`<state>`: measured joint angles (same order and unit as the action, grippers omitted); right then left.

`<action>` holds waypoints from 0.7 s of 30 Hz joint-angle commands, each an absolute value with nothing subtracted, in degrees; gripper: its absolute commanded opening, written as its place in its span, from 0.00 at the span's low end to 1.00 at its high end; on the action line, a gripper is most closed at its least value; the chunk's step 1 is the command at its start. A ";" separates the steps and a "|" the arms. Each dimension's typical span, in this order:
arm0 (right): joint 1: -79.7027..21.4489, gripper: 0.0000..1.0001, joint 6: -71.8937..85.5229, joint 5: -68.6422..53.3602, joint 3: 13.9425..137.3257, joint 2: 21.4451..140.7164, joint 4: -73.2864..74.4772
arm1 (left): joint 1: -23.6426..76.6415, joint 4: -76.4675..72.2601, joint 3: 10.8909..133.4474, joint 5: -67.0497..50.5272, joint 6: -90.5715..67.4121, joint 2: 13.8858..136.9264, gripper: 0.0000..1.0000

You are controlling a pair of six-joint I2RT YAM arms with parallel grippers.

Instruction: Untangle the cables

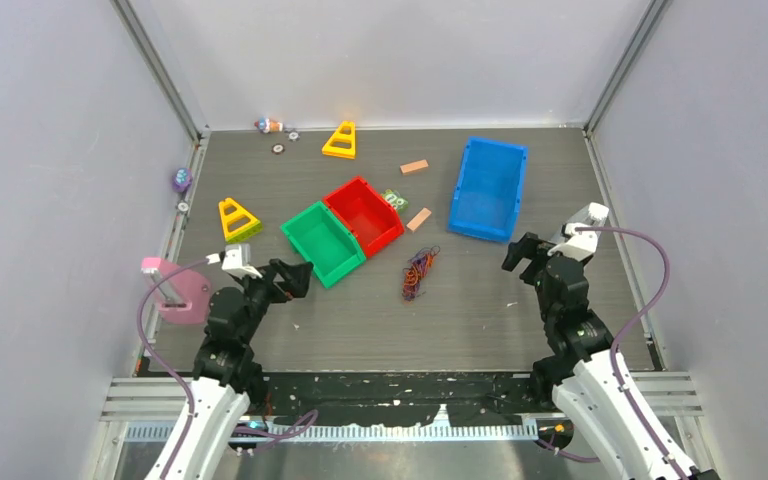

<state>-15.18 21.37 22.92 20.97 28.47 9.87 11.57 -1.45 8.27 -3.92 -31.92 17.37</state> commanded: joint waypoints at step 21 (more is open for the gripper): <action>-29.07 0.81 25.53 -4.52 35.44 65.61 -5.09 | 39.81 -7.79 27.95 -7.88 -17.90 53.76 0.97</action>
